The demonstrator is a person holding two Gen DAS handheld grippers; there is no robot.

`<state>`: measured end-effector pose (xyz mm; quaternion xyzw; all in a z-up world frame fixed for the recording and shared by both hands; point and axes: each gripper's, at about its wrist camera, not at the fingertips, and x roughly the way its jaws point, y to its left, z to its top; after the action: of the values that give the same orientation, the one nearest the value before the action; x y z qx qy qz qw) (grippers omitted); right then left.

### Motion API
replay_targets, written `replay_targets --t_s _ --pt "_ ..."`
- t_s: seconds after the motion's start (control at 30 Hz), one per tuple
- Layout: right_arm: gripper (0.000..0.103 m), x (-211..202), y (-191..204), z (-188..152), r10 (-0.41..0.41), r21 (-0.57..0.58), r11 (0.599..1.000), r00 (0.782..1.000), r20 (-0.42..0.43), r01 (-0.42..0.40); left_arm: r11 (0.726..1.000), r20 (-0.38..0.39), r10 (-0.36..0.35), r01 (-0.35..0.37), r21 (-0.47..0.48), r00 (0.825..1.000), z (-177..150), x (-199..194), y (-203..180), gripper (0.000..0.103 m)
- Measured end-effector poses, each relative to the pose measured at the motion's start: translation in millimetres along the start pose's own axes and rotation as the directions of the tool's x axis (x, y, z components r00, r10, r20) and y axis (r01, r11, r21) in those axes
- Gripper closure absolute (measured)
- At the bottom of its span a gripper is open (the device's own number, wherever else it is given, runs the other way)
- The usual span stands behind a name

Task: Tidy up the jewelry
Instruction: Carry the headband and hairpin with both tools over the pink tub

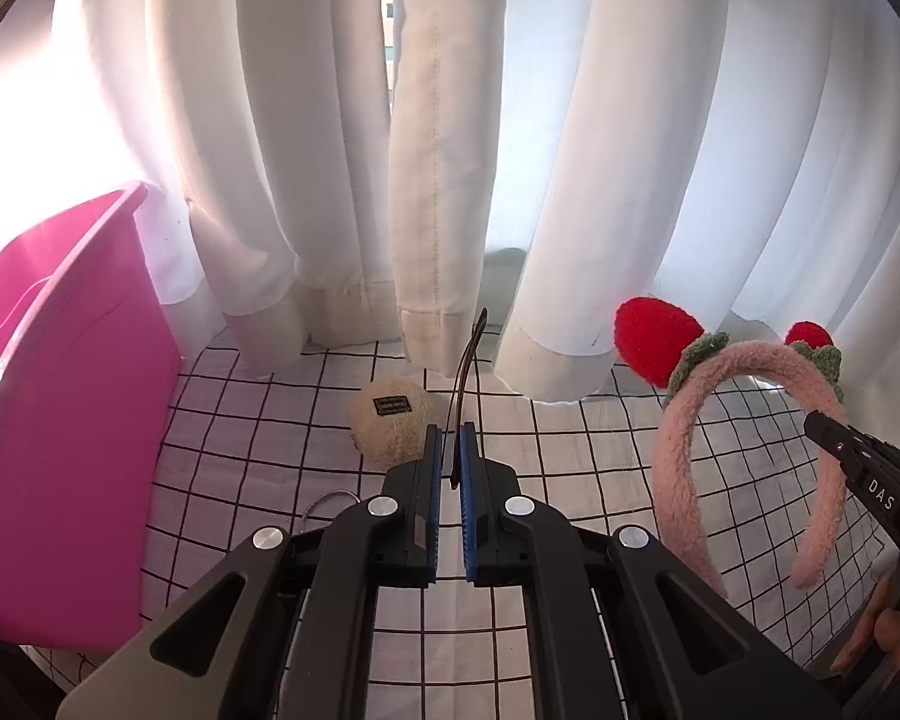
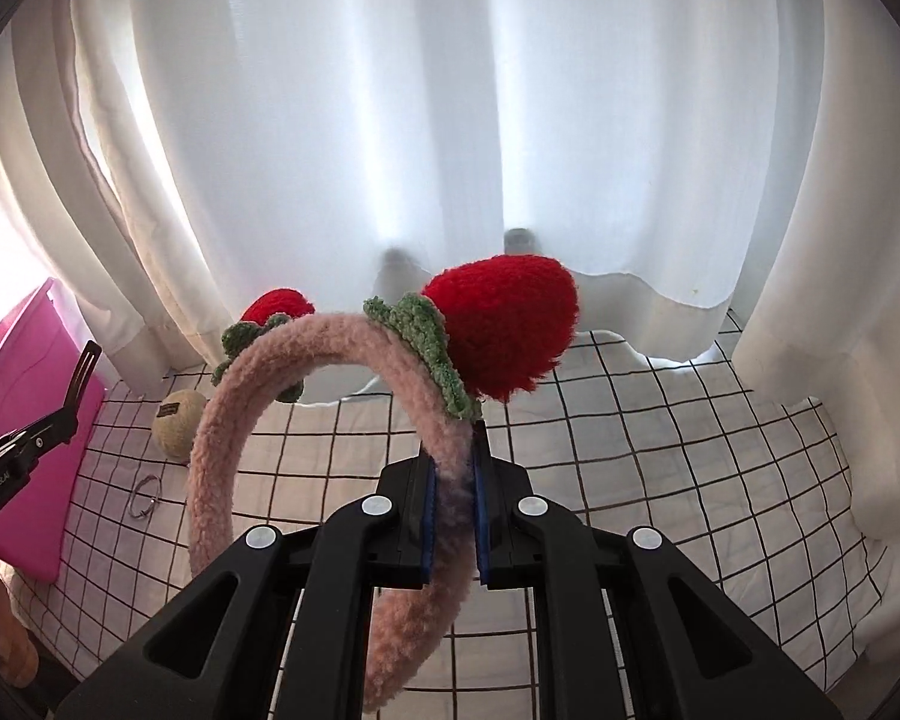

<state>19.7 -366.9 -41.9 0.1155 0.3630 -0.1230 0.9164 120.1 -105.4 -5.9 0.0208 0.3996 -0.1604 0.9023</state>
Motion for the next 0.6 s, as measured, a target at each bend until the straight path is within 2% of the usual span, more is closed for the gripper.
replay_targets --t_s 0.3,0.6 --pt "0.093 -26.8 77.5 38.5 0.113 -0.083 0.991 0.989 0.092 -0.106 0.997 0.114 0.054 -0.047 -0.067 0.992 32.1 -61.2 61.3 0.097" --pt "0.093 -45.0 193.5 73.3 0.267 -0.219 0.948 0.953 0.14 -0.233 0.974 0.198 0.192 -0.162 -0.158 0.961 46.2 -119.2 157.3 0.097"
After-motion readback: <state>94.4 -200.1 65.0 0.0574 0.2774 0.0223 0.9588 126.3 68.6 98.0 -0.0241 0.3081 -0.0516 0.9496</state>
